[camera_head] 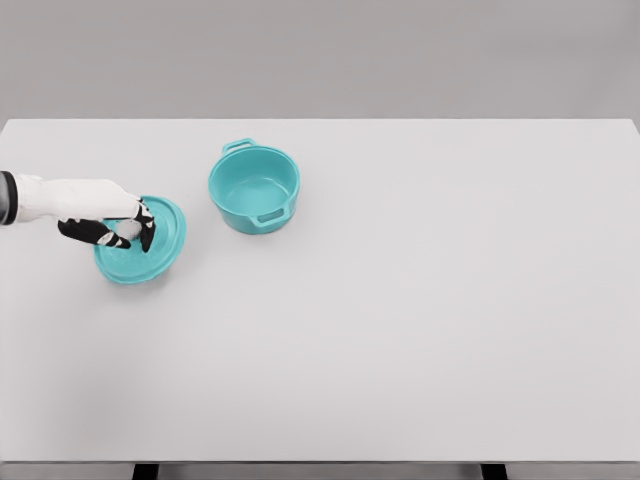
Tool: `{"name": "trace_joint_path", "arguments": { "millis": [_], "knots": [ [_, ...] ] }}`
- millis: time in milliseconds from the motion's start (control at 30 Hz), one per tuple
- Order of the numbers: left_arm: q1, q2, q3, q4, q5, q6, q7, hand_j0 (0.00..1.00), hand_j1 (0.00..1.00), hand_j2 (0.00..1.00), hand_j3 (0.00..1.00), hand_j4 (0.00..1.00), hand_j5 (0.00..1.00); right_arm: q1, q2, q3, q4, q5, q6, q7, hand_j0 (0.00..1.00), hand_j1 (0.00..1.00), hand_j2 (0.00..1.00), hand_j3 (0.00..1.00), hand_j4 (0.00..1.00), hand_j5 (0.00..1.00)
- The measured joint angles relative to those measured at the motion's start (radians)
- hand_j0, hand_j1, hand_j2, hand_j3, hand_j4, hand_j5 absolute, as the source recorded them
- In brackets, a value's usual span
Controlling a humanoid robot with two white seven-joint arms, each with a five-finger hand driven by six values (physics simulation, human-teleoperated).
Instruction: Cover the pot with left arm
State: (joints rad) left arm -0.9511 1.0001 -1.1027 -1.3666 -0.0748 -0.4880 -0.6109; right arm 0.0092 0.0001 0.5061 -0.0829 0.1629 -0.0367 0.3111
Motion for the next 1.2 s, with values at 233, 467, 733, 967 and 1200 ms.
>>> {"name": "trace_joint_path", "arguments": {
  "millis": [233,467,733,967,1200],
  "knots": [
    [-0.043,-0.018,0.0,0.001,0.001,0.002,0.0,0.42,0.42,0.42,0.42,0.42,0.42,0.002,0.0,0.0,0.0,0.0,0.0,0.0,1.0,1.0,1.0,1.0,1.0,1.0],
    [-0.087,-0.048,0.0,0.002,0.001,0.014,0.0,0.42,0.42,0.42,0.42,0.42,0.42,0.002,0.0,0.0,0.0,0.0,0.0,0.0,1.0,1.0,1.0,1.0,1.0,1.0],
    [-0.123,-0.103,0.0,0.004,0.0,0.062,0.0,0.42,0.42,0.42,0.42,0.42,0.42,0.0,0.0,0.0,0.0,0.0,0.0,0.0,1.0,1.0,1.0,1.0,1.0,1.0],
    [-0.144,-0.125,0.0,0.003,-0.001,0.068,0.0,0.42,0.42,0.42,0.42,0.42,0.42,0.002,0.0,0.0,0.0,0.0,0.0,0.0,1.0,1.0,1.0,1.0,1.0,1.0],
    [-0.166,-0.16,0.0,0.004,-0.001,0.087,0.0,0.42,0.42,0.42,0.42,0.42,0.42,0.002,0.0,0.0,0.0,0.0,0.0,0.0,1.0,1.0,1.0,1.0,1.0,1.0]
  ]
}}
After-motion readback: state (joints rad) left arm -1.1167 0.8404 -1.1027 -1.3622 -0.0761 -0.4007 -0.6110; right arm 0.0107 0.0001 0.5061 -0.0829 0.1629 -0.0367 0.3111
